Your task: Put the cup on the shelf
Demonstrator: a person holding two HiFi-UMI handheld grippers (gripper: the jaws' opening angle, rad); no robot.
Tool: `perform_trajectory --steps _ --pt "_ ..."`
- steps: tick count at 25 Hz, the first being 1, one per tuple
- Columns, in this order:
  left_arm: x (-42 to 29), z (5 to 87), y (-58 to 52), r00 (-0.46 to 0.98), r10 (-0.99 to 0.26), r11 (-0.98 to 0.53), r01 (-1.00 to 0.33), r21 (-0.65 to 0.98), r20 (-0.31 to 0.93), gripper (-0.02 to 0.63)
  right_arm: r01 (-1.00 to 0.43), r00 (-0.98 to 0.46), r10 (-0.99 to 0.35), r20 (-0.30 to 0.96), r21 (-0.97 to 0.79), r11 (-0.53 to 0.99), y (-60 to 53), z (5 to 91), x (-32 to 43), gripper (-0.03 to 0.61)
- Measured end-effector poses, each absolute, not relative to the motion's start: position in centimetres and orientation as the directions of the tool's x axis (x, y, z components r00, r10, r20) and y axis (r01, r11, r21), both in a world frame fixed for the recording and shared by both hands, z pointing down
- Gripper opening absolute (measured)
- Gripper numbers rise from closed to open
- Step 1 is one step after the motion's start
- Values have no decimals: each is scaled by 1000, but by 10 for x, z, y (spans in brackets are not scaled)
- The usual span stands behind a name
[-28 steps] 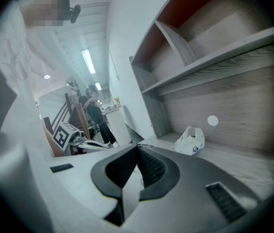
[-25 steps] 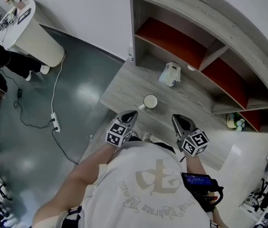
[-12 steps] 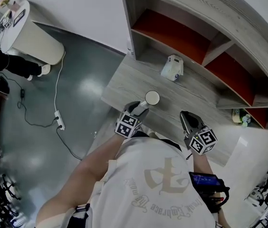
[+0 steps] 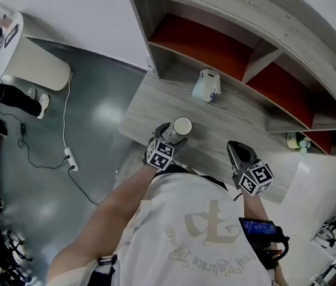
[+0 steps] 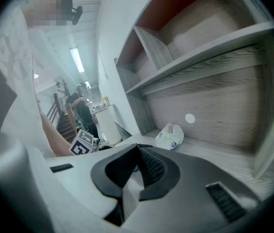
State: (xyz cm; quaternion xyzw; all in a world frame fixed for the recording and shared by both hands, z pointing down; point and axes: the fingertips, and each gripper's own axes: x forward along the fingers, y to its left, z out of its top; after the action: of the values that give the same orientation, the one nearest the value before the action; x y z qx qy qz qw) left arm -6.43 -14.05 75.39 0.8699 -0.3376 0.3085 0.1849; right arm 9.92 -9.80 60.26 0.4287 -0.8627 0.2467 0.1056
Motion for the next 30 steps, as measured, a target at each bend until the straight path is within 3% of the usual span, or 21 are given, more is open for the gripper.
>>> perform_trajectory --steps 4,30 --pt "-56 762 -151 578 -465 -710 -696 107 671 431 -808 -588 -698 409 -327 490 -97 604 112 5" --pt "-34 782 -163 567 -441 -739 -669 77 696 405 -799 -601 -671 434 -355 486 -129 620 122 5"
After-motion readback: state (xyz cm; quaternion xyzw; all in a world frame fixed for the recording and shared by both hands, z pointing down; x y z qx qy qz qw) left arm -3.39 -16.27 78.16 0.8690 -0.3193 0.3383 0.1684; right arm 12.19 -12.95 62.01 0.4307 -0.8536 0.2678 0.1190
